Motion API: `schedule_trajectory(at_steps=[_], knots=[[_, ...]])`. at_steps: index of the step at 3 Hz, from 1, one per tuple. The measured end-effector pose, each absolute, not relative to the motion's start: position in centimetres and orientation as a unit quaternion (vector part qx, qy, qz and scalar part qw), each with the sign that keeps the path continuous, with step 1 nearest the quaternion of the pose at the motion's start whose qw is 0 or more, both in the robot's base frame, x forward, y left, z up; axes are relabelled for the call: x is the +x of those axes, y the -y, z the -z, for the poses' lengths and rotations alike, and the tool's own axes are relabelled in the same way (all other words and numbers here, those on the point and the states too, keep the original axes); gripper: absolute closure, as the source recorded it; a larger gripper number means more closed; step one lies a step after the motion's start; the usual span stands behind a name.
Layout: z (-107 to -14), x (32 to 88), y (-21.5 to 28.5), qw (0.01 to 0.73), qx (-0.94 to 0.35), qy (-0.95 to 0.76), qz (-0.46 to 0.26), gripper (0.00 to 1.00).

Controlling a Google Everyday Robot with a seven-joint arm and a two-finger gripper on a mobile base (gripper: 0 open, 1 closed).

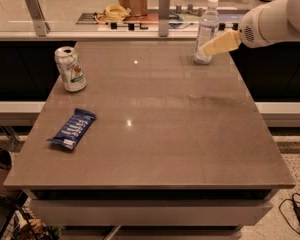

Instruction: Move blue plastic bottle near rxbar blueberry

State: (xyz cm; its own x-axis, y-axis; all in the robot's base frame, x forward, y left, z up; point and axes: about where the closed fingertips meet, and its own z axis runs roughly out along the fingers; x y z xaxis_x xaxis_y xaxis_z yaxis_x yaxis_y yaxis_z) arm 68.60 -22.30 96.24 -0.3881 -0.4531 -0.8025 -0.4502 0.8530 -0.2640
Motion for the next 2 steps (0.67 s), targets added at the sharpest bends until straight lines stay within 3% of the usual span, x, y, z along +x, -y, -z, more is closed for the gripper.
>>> schedule_trajectory(at_steps=[2], knots=[[-95.7, 70.3, 22.9, 0.494, -0.251, -0.832, -0.005, 0.0]])
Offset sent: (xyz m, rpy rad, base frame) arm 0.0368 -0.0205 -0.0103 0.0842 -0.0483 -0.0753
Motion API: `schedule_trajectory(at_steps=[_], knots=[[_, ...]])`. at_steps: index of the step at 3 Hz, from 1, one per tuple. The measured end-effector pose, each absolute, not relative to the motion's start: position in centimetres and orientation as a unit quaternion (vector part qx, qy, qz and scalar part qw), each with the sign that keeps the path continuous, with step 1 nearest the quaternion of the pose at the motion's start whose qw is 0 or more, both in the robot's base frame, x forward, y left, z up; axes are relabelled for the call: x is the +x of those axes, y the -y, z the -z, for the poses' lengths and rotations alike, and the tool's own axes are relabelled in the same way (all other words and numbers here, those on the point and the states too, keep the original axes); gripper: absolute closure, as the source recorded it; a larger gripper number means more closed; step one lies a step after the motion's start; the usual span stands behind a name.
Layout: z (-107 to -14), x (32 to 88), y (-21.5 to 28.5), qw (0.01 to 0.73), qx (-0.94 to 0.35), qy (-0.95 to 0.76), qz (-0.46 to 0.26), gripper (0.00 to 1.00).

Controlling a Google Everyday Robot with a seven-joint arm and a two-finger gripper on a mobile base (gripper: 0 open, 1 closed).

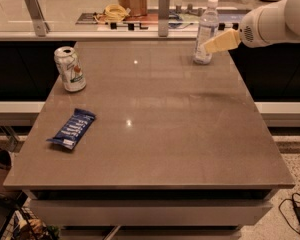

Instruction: Move blue plastic bottle near rxbar blueberry

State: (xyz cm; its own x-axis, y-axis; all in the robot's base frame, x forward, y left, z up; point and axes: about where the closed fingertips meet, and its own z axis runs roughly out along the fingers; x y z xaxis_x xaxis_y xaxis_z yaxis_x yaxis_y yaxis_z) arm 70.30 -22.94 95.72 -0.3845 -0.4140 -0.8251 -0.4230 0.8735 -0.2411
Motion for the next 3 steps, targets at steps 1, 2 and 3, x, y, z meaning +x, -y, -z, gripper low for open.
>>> schedule_trajectory(at_steps=[1, 2, 3], knots=[[-95.9, 72.6, 23.4, 0.522, -0.23, -0.821, -0.012, 0.0], [-95.7, 74.9, 23.0, 0.552, -0.205, -0.807, -0.033, 0.0], [-95.3, 77.0, 21.7, 0.575, -0.192, -0.793, -0.065, 0.0]])
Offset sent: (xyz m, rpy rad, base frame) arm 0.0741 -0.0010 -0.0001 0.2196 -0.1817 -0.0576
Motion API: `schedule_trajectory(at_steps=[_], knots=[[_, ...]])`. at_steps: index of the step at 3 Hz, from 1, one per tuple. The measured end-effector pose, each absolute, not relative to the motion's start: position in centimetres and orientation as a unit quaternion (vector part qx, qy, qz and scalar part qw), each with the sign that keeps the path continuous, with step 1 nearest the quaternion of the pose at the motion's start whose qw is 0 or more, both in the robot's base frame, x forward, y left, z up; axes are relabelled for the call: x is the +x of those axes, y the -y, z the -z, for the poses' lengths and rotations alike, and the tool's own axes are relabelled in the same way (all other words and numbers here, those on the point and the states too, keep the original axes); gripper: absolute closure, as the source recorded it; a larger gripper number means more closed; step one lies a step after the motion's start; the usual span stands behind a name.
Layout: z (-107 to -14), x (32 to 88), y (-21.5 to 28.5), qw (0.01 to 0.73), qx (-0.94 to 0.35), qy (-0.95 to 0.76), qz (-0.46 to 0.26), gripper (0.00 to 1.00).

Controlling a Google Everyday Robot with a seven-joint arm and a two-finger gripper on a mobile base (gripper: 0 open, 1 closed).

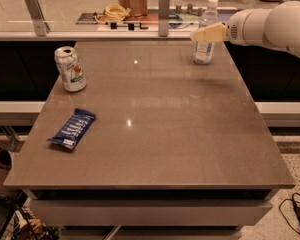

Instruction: Move blue plastic bottle near rxbar blueberry

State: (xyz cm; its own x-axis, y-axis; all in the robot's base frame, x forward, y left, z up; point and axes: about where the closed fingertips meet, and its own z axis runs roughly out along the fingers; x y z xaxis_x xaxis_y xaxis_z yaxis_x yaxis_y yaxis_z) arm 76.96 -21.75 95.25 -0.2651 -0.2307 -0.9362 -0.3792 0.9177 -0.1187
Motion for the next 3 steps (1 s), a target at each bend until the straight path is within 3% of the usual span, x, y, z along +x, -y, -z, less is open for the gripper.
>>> schedule_trajectory(at_steps=[1, 3], knots=[[-94.5, 78.6, 20.2, 0.586, -0.188, -0.783, -0.097, 0.0], [-93.0, 81.5, 16.7, 0.596, -0.191, -0.763, -0.161, 0.42]])
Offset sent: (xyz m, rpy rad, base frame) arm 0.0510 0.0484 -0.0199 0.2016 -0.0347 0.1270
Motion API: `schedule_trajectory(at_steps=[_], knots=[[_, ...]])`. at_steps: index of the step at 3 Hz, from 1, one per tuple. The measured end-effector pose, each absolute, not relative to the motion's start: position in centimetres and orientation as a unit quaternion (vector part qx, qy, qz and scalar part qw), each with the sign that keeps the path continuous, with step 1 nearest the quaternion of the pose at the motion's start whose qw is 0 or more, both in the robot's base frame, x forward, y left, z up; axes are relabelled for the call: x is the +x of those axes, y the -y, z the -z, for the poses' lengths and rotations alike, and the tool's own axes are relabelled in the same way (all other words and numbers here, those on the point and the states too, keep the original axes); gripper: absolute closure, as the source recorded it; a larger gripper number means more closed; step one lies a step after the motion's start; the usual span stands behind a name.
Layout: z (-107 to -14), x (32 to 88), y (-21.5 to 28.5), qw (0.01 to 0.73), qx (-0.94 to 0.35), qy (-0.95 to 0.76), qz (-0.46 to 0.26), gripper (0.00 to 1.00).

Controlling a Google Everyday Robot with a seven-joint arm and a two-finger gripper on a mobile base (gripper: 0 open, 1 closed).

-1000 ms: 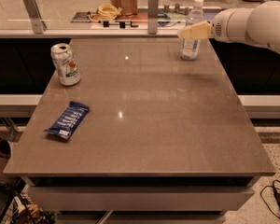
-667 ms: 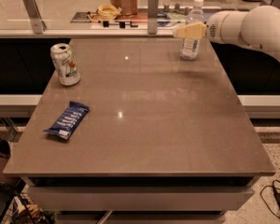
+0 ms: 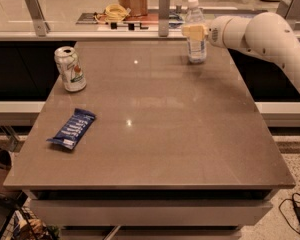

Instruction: Move blue plastic bottle near rxbar blueberry

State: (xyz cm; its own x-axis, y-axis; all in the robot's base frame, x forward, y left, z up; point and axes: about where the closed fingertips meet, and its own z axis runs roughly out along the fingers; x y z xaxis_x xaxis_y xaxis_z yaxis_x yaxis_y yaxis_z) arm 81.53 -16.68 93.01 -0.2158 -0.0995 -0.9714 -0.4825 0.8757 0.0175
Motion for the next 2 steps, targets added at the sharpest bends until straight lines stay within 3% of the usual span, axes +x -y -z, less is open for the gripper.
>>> schedule_trajectory(at_steps=[2], knots=[[-92.76, 81.66, 16.17, 0.595, -0.193, -0.763, -0.163, 0.88]])
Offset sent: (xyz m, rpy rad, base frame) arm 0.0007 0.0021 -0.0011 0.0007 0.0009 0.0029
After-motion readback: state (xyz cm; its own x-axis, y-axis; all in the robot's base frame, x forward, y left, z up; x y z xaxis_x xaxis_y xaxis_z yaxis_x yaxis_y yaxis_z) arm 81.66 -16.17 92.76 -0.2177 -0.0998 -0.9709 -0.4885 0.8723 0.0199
